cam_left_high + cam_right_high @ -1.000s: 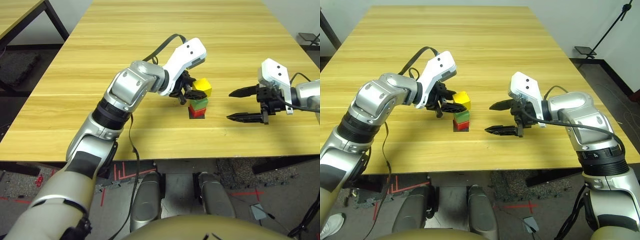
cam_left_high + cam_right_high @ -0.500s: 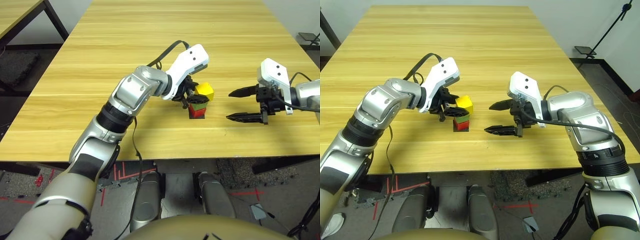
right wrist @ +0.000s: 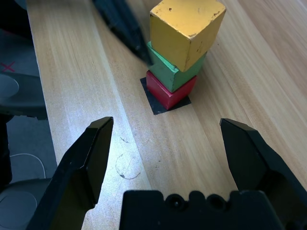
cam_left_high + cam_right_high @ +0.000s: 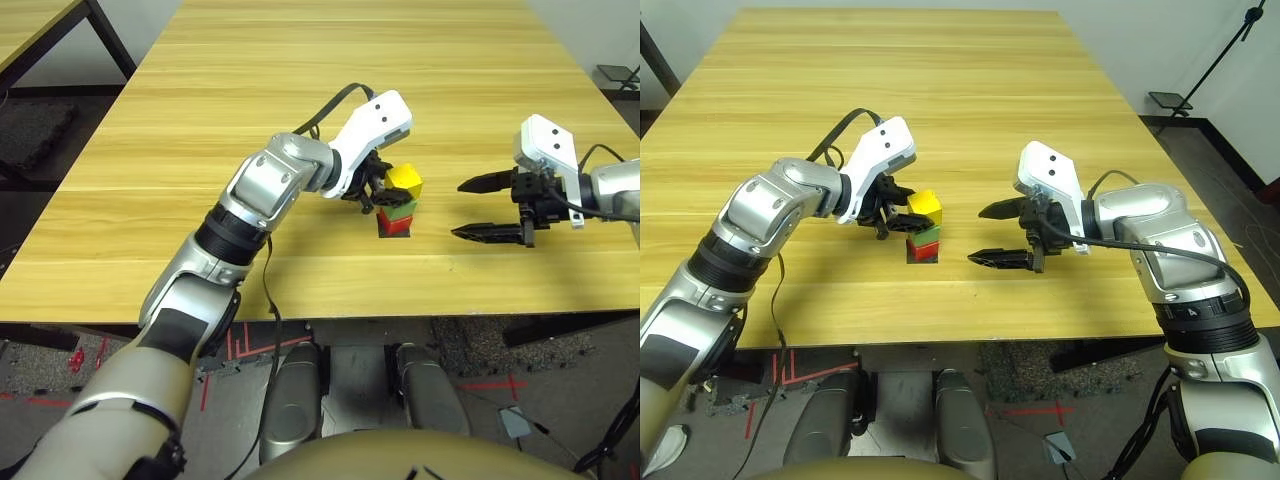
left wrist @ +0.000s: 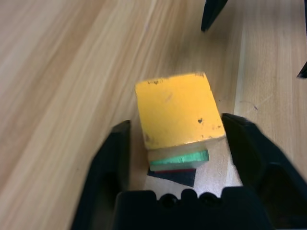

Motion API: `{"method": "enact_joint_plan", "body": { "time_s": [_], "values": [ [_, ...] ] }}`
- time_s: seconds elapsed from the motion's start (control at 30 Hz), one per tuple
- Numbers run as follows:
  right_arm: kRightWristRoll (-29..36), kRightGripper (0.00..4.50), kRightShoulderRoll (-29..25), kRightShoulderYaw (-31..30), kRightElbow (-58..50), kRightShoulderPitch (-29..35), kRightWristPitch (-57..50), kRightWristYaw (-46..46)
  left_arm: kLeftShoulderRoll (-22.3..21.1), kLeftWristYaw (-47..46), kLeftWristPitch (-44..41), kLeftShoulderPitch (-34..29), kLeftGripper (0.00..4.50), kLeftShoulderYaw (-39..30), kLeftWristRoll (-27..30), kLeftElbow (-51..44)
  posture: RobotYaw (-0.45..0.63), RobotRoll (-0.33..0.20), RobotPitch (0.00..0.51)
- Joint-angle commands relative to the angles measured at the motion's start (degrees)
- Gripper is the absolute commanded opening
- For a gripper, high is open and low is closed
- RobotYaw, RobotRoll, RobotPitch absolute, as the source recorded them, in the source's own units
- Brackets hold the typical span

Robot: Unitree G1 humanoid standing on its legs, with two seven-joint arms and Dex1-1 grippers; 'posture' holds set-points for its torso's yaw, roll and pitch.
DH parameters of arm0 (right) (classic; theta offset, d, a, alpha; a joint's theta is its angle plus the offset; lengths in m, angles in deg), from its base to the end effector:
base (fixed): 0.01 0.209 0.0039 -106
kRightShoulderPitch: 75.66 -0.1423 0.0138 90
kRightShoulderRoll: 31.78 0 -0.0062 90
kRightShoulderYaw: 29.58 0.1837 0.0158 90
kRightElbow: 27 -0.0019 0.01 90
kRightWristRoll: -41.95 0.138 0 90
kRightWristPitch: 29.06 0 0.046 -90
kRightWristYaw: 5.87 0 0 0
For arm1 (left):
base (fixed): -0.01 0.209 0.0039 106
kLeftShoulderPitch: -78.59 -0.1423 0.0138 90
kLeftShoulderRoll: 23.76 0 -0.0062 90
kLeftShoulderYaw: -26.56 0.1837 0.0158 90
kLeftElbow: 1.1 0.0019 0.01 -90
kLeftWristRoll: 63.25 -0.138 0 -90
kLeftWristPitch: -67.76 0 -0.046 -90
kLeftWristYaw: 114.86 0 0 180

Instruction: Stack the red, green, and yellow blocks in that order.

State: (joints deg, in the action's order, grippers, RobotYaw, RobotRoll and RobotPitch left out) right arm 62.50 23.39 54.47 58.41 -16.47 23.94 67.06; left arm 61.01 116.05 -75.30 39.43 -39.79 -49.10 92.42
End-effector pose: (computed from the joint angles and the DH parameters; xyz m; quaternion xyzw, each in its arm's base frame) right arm 0.2678 -0.2517 0.2089 -0.1964 0.1946 0.5548 0.7847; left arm 0.3059 0.0997 0.1971 0.1767 0.2023 -0.5553 0.7871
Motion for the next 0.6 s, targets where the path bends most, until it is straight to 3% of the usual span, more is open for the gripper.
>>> {"method": "enact_joint_plan", "body": {
  "time_s": [0.03,0.1,0.23,0.43,0.53,0.6],
  "values": [
    [0.2,4.5,-1.13,1.16,0.48,-0.5,0.35,-0.15,0.74,-0.31,1.27,-1.06,4.48,0.06,-0.28,-0.29,0.03,-0.035,0.122],
    [0.8,4.5,-1.29,2.43,0.84,-0.7,-0.39,-0.95,0.95,-1.34,1.47,-1.09,4.48,-1.5,0.05,-1.9,0.05,-0.041,0.122],
    [3.27,4.5,-2.2,8.14,3.82,-1.57,-2.95,-3.06,0.61,-6.32,-4.55,-2.39,4.48,-11.26,3.9,-11.84,0.06,-0.06,0.121],
    [2.61,4.5,-2.8,16.89,16.04,0.11,-2.2,-10.44,-0.17,-17.81,-16.18,-13.21,4.48,-29.64,6.88,-27.46,0.09,-0.109,0.154],
    [2.44,4.5,0.82,21.33,22.78,0.21,1.8,-16.81,3.97,-25.26,-13.65,-18.46,4.48,-35.79,5.49,-29.05,0.1,-0.112,0.135],
    [1.76,4.5,3.71,24.2,30.37,-0.05,7.47,-21.48,7.32,-31.12,-3.79,-23.5,4.48,-38.25,2.01,-27.64,0.1,-0.113,0.121]
  ]
}}
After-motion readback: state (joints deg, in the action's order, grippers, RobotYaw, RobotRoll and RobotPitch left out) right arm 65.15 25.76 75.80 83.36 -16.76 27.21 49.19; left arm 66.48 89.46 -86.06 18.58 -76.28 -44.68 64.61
